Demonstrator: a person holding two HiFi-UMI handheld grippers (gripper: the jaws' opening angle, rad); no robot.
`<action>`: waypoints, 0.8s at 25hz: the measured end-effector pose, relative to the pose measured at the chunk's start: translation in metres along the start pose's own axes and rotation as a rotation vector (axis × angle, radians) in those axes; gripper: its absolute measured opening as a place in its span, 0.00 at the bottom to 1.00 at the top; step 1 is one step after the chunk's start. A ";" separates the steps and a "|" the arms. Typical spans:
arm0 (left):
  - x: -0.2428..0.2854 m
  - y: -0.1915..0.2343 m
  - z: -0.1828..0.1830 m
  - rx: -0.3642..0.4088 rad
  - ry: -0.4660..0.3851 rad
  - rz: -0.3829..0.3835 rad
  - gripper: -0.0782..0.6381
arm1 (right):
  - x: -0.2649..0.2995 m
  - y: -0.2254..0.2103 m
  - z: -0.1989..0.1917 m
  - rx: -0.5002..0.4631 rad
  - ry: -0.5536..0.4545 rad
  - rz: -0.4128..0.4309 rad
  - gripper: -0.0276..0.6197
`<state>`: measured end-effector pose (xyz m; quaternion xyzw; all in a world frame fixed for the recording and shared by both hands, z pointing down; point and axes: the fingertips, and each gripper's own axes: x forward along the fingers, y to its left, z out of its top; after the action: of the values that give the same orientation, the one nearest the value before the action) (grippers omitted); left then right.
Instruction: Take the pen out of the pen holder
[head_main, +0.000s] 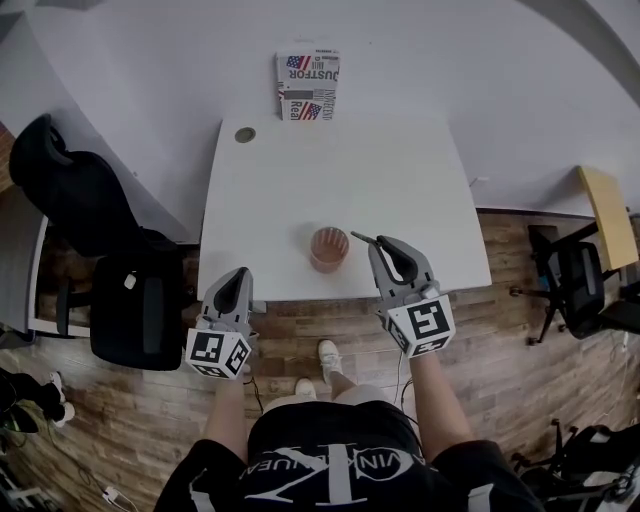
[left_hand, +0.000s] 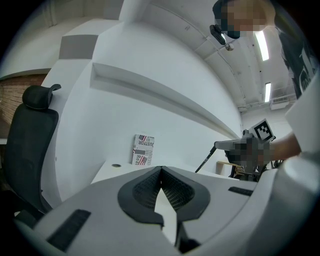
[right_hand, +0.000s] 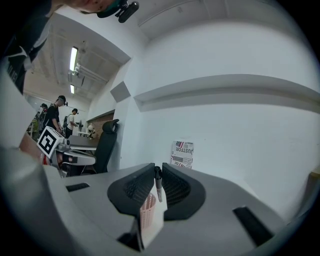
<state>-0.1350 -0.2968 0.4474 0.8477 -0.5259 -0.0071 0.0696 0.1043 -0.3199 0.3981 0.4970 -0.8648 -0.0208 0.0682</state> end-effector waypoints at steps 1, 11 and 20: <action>0.000 0.000 0.001 0.002 -0.001 0.000 0.13 | -0.002 -0.002 -0.001 0.000 0.002 -0.006 0.13; -0.004 0.005 0.009 0.045 0.004 0.010 0.13 | -0.021 -0.010 -0.009 0.015 0.025 -0.052 0.13; -0.011 0.013 0.014 0.044 -0.008 0.023 0.13 | -0.034 -0.014 -0.020 0.025 0.046 -0.085 0.13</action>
<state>-0.1525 -0.2946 0.4344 0.8430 -0.5357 0.0018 0.0491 0.1365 -0.2968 0.4133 0.5344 -0.8414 -0.0012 0.0809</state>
